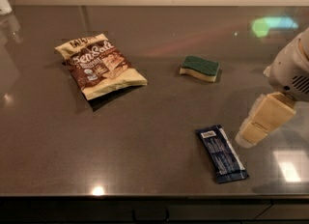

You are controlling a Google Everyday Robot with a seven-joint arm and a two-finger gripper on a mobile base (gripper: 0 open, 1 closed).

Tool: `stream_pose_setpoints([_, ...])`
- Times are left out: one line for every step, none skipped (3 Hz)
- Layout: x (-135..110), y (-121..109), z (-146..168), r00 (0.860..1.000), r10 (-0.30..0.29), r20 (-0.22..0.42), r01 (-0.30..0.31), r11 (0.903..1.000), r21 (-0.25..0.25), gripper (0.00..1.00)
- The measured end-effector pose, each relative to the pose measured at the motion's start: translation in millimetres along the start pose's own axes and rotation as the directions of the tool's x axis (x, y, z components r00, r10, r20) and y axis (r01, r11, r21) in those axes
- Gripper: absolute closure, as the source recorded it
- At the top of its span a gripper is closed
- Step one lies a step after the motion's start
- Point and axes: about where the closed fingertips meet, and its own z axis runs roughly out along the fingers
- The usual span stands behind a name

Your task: Move rxbar blueberry near brown chip bag

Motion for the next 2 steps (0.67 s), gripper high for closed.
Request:
stream_pose_setpoints([3,17,20,0.997,0.08,0.004,-0.08,0.9964,-0.029,0.0])
stream_pose_setpoints([5,32,39,0.993,0.118,-0.02,-0.119,0.9923,-0.037,0.0])
